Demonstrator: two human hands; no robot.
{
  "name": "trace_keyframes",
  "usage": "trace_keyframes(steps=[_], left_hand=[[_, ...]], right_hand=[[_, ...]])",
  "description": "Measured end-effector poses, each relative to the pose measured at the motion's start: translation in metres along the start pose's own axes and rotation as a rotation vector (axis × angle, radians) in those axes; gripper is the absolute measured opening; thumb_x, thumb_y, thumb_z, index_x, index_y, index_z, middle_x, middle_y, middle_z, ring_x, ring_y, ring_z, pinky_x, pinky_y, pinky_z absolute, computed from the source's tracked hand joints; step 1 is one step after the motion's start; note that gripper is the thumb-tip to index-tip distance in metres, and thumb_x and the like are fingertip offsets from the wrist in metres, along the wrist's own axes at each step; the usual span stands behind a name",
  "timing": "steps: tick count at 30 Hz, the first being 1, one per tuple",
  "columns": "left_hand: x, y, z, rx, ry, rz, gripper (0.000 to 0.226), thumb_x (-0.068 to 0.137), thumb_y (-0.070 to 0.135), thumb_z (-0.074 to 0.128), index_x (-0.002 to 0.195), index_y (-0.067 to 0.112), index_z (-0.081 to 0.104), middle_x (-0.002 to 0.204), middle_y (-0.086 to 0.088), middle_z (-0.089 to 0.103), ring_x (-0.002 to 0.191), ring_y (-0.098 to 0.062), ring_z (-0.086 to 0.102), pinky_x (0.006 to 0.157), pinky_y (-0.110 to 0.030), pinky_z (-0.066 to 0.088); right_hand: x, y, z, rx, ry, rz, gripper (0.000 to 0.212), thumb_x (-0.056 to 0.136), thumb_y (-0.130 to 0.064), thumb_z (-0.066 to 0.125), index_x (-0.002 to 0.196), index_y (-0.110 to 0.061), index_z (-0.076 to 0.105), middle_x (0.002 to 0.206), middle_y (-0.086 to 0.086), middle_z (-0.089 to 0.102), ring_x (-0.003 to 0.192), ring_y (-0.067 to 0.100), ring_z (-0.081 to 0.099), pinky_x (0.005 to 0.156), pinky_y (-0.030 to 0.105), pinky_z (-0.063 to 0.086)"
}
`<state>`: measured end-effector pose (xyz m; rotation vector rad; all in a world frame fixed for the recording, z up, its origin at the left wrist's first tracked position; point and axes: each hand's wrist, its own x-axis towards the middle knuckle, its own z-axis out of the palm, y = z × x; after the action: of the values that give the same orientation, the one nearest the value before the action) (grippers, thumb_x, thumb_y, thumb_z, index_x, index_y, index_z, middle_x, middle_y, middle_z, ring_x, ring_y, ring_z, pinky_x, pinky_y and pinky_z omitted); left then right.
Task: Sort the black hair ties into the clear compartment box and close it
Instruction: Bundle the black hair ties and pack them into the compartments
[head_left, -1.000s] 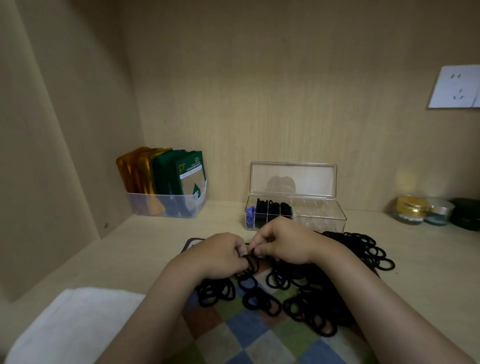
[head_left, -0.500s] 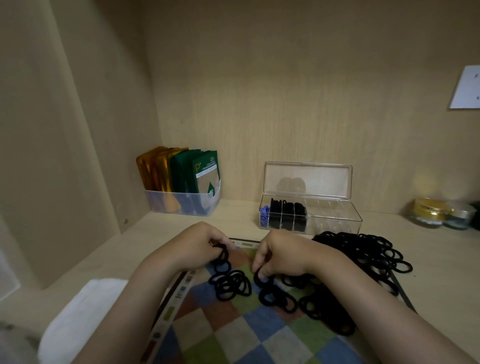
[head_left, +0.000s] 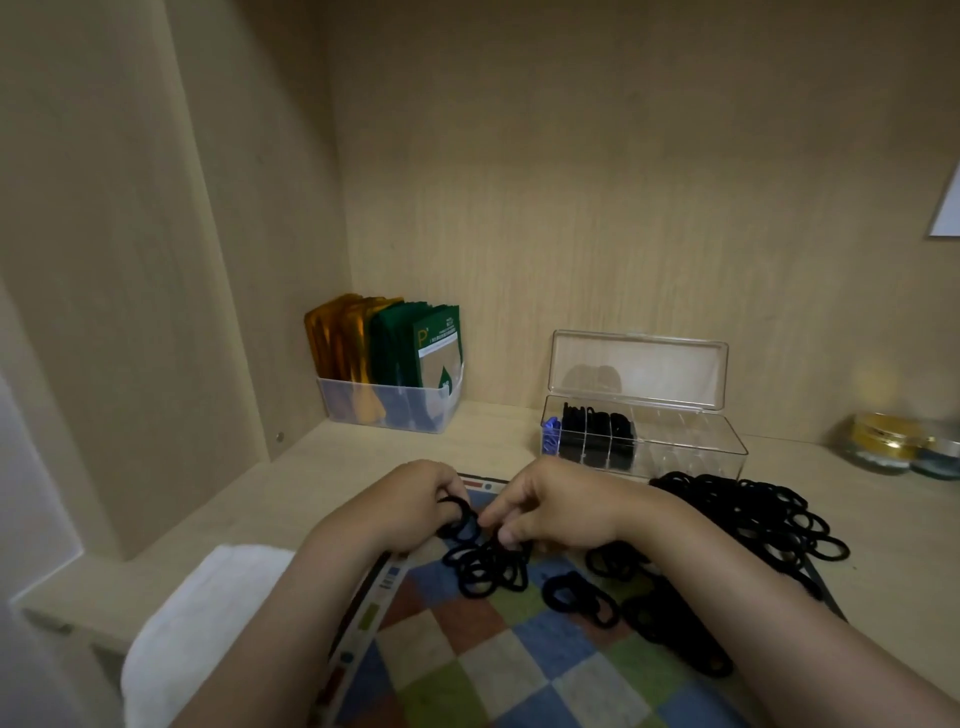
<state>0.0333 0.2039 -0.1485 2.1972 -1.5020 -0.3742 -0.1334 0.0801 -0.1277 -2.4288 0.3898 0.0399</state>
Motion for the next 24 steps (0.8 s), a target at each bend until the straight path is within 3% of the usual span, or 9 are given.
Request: trace_keyframes(steps=[2,5,8,14,17,20,22,24], left_hand=[[-0.004,-0.003,-0.004,-0.083,-0.005,-0.005,0.015,0.091,0.011,0.062,0.085,0.025,0.066,0.078,0.01,0.064,0.069,-0.002,0.058,0.059,-0.013,0.043],[-0.013,-0.004,-0.012,-0.153,-0.086,-0.012,0.019,0.094,0.006,0.058,0.093,0.02,0.07,0.079,0.011,0.065,0.068,0.0,0.06,0.06,-0.01,0.045],[-0.016,-0.003,-0.016,-0.173,-0.148,-0.014,0.024,0.093,0.005,0.061,0.093,0.026,0.073,0.089,0.01,0.07,0.078,-0.001,0.066,0.064,-0.012,0.049],[-0.017,0.006,-0.01,0.026,-0.177,0.013,0.032,0.084,0.007,0.065,0.105,0.028,0.078,0.094,0.016,0.07,0.073,0.006,0.061,0.061,-0.006,0.045],[-0.017,0.009,-0.008,0.071,-0.187,0.021,0.028,0.085,0.005,0.063,0.098,0.025,0.078,0.094,0.008,0.072,0.07,0.0,0.061,0.056,-0.008,0.043],[-0.014,0.008,-0.007,0.059,-0.189,0.024,0.022,0.089,0.009,0.062,0.095,0.025,0.076,0.099,0.004,0.072,0.088,-0.008,0.065,0.071,-0.017,0.052],[-0.013,0.005,-0.009,0.023,-0.156,0.009,0.016,0.091,0.013,0.061,0.091,0.027,0.07,0.092,0.006,0.068,0.08,-0.009,0.063,0.064,-0.018,0.049],[-0.014,0.004,-0.013,-0.01,-0.122,-0.013,0.013,0.091,0.015,0.06,0.089,0.026,0.066,0.086,0.005,0.066,0.068,-0.008,0.06,0.057,-0.019,0.047]], right_hand=[[0.004,-0.002,0.005,-0.196,-0.012,-0.011,0.039,0.085,-0.021,0.075,0.124,-0.02,0.069,0.094,-0.01,0.072,0.083,0.002,0.066,0.081,0.021,0.052],[0.007,-0.006,0.009,-0.339,0.002,-0.015,0.037,0.08,-0.018,0.073,0.117,-0.023,0.072,0.09,-0.015,0.065,0.083,0.006,0.061,0.075,0.022,0.046],[0.007,-0.007,0.009,-0.306,0.028,0.006,0.026,0.08,-0.015,0.072,0.103,-0.025,0.077,0.091,-0.018,0.069,0.084,0.003,0.063,0.075,0.016,0.048],[0.004,0.004,0.005,-0.174,0.062,0.021,0.01,0.082,-0.013,0.071,0.089,-0.02,0.075,0.081,-0.015,0.07,0.077,0.009,0.068,0.069,0.021,0.056],[0.001,0.012,-0.002,-0.076,0.117,0.065,0.017,0.087,-0.007,0.067,0.096,-0.019,0.076,0.095,-0.003,0.075,0.083,0.016,0.074,0.068,0.029,0.062],[-0.003,0.012,-0.008,0.012,0.13,0.076,0.029,0.092,-0.004,0.06,0.109,-0.02,0.076,0.101,-0.003,0.076,0.082,0.015,0.074,0.068,0.031,0.062],[-0.004,0.006,-0.007,0.083,0.082,0.06,0.032,0.094,-0.005,0.056,0.113,-0.023,0.075,0.099,-0.001,0.076,0.07,0.013,0.07,0.062,0.029,0.058],[-0.004,-0.003,-0.003,0.046,0.03,0.015,0.035,0.093,-0.006,0.056,0.115,-0.026,0.073,0.104,0.0,0.076,0.076,0.013,0.07,0.069,0.03,0.059]])
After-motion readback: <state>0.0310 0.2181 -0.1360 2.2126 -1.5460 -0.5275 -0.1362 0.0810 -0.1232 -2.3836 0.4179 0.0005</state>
